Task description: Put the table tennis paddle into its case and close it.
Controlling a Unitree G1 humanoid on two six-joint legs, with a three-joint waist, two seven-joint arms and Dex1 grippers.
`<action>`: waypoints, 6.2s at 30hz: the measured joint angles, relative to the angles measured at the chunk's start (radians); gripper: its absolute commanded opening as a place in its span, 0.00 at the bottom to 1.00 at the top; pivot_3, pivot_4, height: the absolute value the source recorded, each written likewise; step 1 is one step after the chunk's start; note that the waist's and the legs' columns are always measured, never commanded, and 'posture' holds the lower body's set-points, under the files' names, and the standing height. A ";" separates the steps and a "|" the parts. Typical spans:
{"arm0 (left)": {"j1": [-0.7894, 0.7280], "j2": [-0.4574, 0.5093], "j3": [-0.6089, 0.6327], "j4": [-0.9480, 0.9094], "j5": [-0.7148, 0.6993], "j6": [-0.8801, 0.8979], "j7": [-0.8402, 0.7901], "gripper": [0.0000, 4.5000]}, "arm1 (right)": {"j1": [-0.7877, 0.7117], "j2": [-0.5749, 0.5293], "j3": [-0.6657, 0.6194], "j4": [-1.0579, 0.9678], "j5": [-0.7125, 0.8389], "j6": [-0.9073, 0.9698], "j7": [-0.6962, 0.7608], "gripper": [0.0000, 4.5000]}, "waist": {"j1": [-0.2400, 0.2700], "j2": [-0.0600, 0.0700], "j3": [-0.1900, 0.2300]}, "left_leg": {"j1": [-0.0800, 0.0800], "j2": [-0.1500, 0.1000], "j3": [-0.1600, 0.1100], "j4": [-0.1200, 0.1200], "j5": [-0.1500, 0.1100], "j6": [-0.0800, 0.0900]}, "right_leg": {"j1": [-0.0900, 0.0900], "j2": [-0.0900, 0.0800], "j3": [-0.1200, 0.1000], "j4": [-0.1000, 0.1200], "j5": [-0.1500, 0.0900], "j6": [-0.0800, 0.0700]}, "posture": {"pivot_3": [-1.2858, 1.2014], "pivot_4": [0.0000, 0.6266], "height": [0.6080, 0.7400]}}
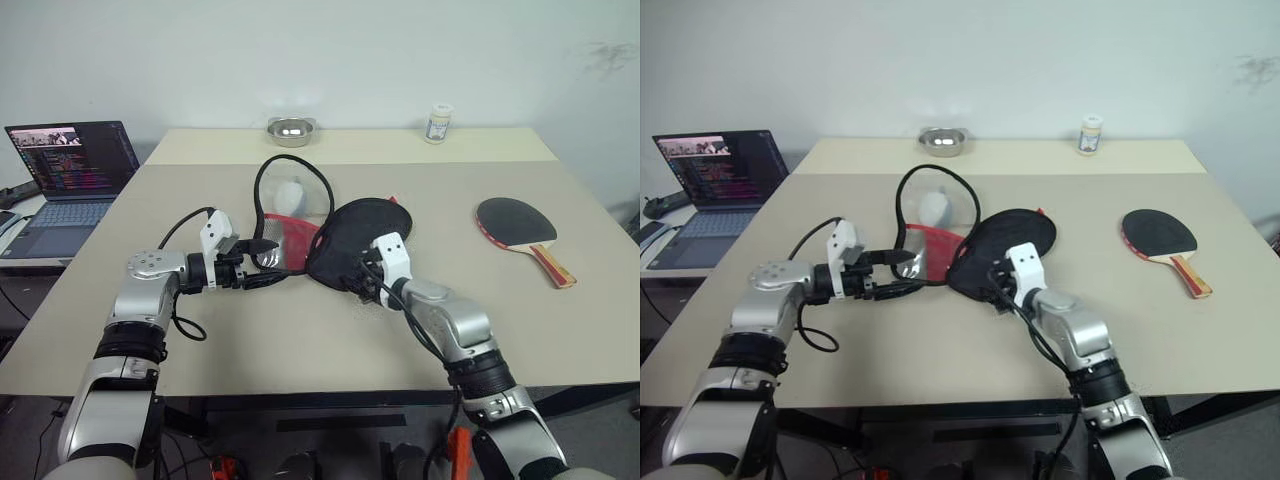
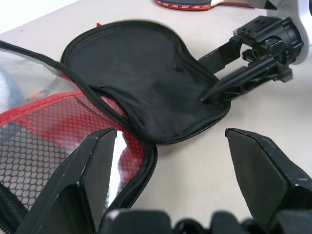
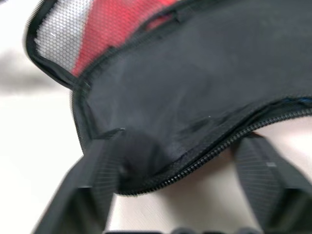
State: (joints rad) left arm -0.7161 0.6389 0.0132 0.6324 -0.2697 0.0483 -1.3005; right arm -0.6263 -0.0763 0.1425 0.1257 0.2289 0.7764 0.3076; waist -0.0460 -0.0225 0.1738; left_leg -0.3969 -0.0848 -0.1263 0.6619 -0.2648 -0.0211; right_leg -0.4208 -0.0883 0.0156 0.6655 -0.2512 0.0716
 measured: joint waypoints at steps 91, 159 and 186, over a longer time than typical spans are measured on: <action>-0.046 -0.130 -0.114 -0.404 -0.083 0.306 0.068 0.87 | -0.402 -0.643 -0.219 1.136 -0.264 -0.454 0.177 0.99 | -0.011 0.000 0.000 | 0.002 0.007 0.016 0.000 0.001 0.001 | 0.001 0.002 0.006 -0.002 0.004 -0.002 | 0.52 0.24 1.00; -0.021 -0.088 -0.086 -0.288 -0.053 0.162 0.006 0.87 | 0.092 -0.611 -0.253 -0.039 -0.046 0.367 0.245 0.24 | -0.002 0.001 0.000 | 0.003 0.008 0.016 0.002 -0.001 0.005 | 0.001 0.004 0.008 0.000 0.007 -0.001 | 0.52 0.24 1.00; -0.018 -0.040 -0.044 -0.287 -0.077 0.170 0.024 0.87 | -0.154 0.020 -0.317 0.001 -0.052 0.313 -0.242 0.24 | -0.007 0.001 0.000 | -0.001 0.007 0.015 0.001 0.001 0.001 | -0.005 0.004 0.008 0.000 0.007 -0.001 | 0.52 0.24 1.00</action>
State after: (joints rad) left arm -0.7345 0.5988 -0.0312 0.3453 -0.3467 0.2185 -1.2761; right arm -0.7804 -0.0560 -0.1749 0.1269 0.1774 1.0892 0.0658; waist -0.0530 -0.0212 0.1734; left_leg -0.3976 -0.0774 -0.1110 0.6628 -0.2639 -0.0199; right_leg -0.4255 -0.0846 0.0240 0.6654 -0.2442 0.0702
